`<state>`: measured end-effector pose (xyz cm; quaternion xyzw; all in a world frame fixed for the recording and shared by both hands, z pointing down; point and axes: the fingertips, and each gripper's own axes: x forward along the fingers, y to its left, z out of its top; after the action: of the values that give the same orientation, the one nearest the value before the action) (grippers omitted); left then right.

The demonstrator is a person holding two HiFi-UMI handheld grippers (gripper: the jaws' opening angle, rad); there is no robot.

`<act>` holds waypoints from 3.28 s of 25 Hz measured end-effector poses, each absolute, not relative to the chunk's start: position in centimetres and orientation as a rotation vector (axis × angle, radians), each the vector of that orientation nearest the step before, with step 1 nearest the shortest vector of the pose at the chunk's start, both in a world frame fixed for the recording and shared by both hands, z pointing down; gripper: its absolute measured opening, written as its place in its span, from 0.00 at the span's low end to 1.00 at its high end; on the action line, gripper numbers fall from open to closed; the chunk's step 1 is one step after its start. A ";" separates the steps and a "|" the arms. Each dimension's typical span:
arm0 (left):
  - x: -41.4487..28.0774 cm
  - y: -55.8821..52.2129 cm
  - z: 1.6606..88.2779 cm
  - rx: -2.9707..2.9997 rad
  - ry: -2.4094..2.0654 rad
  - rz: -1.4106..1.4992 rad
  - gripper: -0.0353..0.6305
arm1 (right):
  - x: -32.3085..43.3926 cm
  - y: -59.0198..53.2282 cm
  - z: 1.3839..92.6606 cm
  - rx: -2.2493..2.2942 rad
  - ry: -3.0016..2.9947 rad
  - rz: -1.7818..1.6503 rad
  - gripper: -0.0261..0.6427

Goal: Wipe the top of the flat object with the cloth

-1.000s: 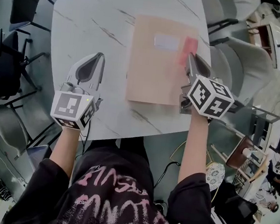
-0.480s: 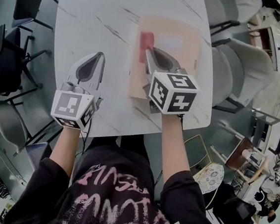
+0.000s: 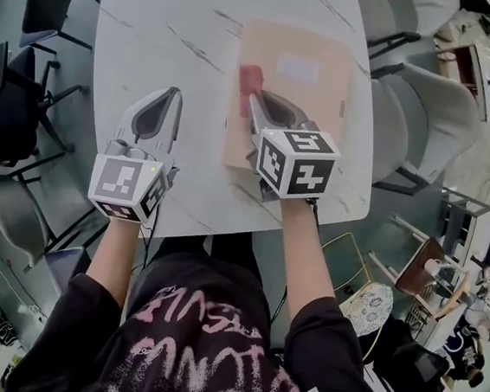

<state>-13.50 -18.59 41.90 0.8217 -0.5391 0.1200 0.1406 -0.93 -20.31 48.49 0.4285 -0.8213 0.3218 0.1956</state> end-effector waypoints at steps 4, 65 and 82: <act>-13.2 -18.7 42.0 2.384 -1.552 0.349 0.06 | 0.5 -20.4 48.9 1.233 -2.275 0.907 0.11; -12.2 -16.7 40.9 2.403 -1.539 0.342 0.06 | 2.2 -16.9 47.7 1.298 -2.282 0.976 0.11; -11.5 -16.6 41.2 2.405 -1.515 0.354 0.06 | 2.8 -14.4 49.6 1.269 -2.233 1.007 0.11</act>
<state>-11.53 -16.58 41.19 0.8316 -0.5238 0.1224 0.1384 2.82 -14.41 49.63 0.4514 -0.7947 0.3585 0.1903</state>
